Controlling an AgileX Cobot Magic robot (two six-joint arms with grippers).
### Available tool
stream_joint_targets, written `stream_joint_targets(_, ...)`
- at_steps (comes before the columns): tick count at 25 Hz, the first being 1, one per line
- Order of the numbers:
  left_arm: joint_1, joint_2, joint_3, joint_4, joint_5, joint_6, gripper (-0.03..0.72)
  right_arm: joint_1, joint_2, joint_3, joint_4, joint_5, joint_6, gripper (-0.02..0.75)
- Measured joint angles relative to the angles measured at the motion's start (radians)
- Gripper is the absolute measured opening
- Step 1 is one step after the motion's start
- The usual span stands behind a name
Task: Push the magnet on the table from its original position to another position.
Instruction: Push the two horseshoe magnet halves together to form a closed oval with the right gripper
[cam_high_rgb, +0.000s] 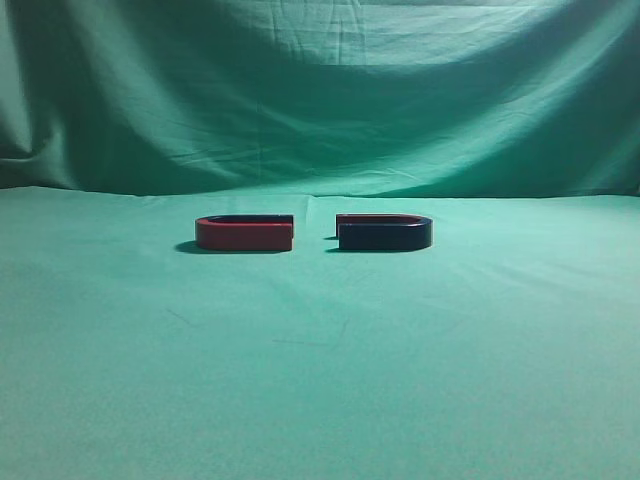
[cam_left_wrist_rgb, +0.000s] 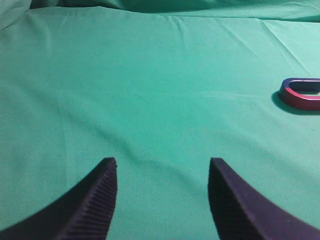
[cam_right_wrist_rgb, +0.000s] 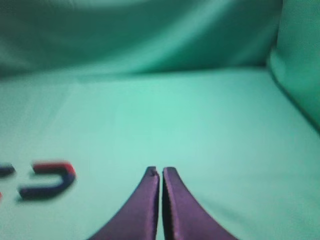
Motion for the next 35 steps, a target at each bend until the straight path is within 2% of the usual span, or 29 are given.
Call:
stream_joint_targets(4, 0.000, 0.000, 0.000, 0.000, 0.000, 0.000, 0.372, 0.000, 0.238, -0.167, 0.006, 0.240, -0.135, 0.000)
stream_joint_targets(6, 0.000, 0.000, 0.000, 0.000, 0.000, 0.000, 0.372, 0.000, 0.335, -0.249, 0.045, 0.325, -0.157, 0.000)
stream_joint_targets(15, 0.000, 0.000, 0.000, 0.000, 0.000, 0.000, 0.372, 0.003, 0.655, -0.530, 0.251, 0.540, -0.226, 0.000)
stream_joint_targets(24, 0.000, 0.000, 0.000, 0.000, 0.000, 0.000, 0.372, 0.185, 0.982, -0.745, 0.253, 0.537, -0.189, 0.000)
stream_joint_targets(35, 0.000, 0.000, 0.000, 0.000, 0.000, 0.000, 0.372, 0.215, 1.351, -1.001, 0.249, 0.533, -0.168, 0.000)
